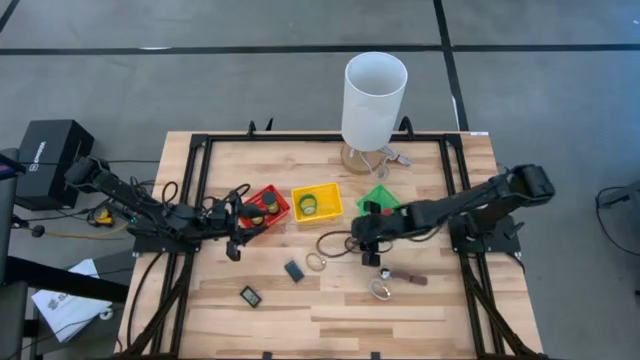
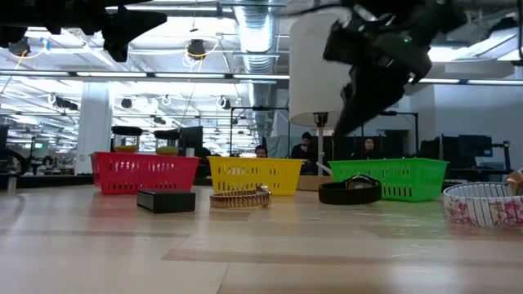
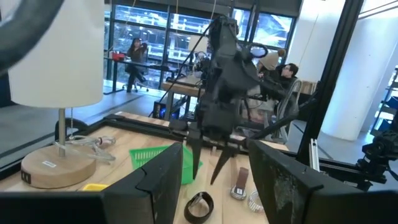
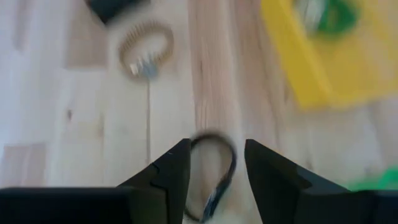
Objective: Pick & Place Office items
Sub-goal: Put the black watch into the yellow basket
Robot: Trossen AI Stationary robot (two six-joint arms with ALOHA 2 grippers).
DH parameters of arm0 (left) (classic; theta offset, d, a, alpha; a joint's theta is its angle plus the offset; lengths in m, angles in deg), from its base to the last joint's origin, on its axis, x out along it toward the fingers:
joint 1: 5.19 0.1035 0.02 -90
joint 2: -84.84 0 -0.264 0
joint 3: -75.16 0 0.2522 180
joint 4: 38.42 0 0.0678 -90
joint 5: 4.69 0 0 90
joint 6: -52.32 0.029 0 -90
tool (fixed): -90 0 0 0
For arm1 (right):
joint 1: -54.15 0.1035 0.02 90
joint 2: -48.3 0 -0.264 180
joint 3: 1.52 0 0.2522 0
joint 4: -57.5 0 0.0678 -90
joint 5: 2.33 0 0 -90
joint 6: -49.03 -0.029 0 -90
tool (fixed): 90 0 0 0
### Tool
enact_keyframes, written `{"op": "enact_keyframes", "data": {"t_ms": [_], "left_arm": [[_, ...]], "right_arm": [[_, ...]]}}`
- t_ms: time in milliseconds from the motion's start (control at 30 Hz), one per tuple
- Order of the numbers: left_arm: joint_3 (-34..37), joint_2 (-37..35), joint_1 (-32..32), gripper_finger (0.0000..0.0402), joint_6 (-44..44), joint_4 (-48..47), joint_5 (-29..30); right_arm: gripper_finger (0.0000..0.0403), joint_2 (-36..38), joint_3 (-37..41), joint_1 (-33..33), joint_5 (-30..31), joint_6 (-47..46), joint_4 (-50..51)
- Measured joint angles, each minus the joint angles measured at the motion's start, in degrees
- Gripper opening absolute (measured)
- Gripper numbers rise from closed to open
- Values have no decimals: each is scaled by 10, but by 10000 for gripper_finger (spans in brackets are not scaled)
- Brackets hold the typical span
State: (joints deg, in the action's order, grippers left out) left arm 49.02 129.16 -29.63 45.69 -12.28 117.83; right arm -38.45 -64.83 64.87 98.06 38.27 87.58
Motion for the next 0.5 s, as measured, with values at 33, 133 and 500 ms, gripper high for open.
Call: {"op": "enact_keyframes", "data": {"t_ms": [33,133,500], "left_arm": [[0,0,0,181,0,0,0],[0,0,0,181,0,0,0],[0,0,0,181,0,0,0]], "right_arm": [[146,-16,-22,1,0,-23,39],[149,-64,-80,1,0,-76,136],[142,-198,-177,-3,-8,-133,259]]}}
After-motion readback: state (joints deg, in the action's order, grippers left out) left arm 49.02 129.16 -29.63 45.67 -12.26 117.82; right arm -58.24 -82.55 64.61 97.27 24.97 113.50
